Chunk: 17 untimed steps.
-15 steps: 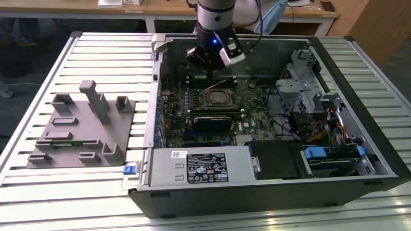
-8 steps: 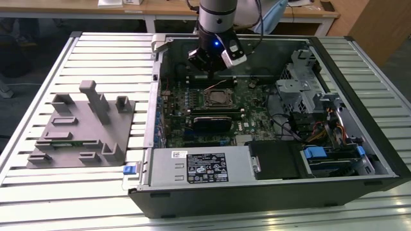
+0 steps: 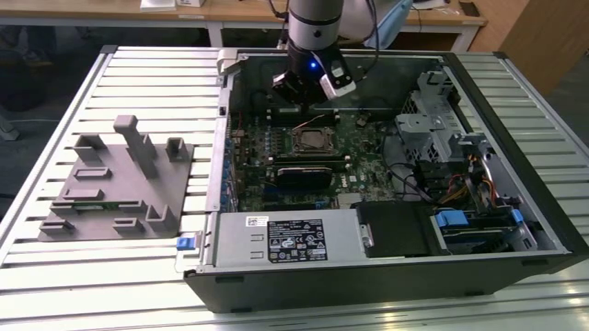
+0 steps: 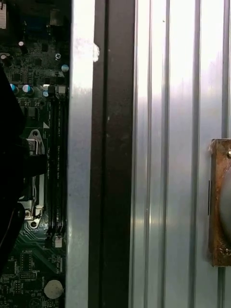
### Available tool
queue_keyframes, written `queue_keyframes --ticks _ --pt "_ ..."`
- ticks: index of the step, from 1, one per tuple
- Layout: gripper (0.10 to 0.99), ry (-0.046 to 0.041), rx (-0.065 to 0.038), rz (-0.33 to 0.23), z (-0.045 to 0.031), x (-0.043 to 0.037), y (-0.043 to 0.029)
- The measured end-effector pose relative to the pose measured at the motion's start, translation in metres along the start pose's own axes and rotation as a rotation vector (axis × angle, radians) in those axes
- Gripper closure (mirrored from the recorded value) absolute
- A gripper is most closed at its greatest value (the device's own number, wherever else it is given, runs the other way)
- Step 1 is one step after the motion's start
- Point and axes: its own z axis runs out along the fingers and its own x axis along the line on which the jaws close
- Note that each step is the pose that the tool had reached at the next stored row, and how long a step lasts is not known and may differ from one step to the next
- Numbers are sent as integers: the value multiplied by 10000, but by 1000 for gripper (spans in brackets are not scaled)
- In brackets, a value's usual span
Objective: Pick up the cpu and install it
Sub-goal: 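Install the first cpu locking lever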
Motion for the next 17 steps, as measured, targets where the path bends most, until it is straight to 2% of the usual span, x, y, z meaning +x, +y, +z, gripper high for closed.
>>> queue_keyframes --ticks 5,17 --pt "980 1 2 0 37 -32 -2" --pt "980 1 6 0 74 -88 8"
